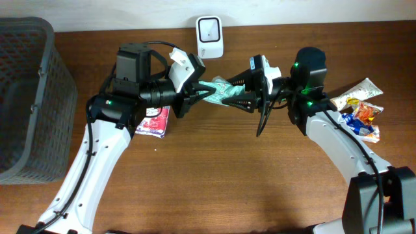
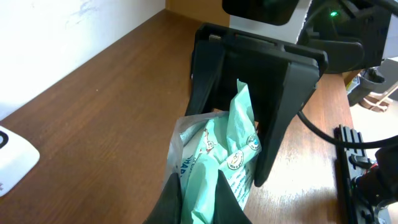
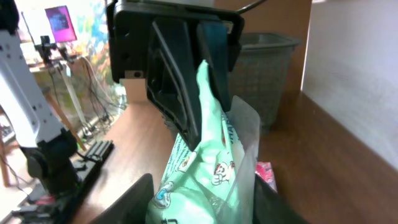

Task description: Scan the item barcode

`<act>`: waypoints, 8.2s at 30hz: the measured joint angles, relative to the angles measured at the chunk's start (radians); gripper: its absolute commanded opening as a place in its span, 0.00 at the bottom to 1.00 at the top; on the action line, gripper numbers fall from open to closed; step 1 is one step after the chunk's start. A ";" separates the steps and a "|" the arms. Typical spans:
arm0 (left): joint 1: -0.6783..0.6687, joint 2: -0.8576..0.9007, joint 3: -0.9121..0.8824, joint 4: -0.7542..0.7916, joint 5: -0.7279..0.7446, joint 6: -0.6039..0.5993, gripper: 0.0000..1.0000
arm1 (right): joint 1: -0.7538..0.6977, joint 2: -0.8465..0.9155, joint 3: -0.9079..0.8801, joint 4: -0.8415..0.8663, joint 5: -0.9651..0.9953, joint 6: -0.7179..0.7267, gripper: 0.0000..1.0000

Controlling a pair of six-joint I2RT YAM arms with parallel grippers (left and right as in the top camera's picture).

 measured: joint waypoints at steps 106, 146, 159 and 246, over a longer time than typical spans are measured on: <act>0.113 -0.382 0.045 -0.308 -0.846 -0.095 0.99 | 0.259 0.526 0.822 -0.501 1.754 -0.304 0.04; 0.113 -0.424 0.044 -0.323 -0.856 -0.105 0.99 | -0.378 -0.132 0.799 -1.569 0.916 0.045 0.98; 0.138 -0.662 0.045 -0.453 -1.051 -0.158 0.99 | 0.323 0.499 0.786 -1.273 0.918 0.040 0.86; 0.139 -0.308 0.044 -0.450 -0.855 -0.202 0.99 | -0.204 0.375 0.594 -1.273 0.205 0.019 0.04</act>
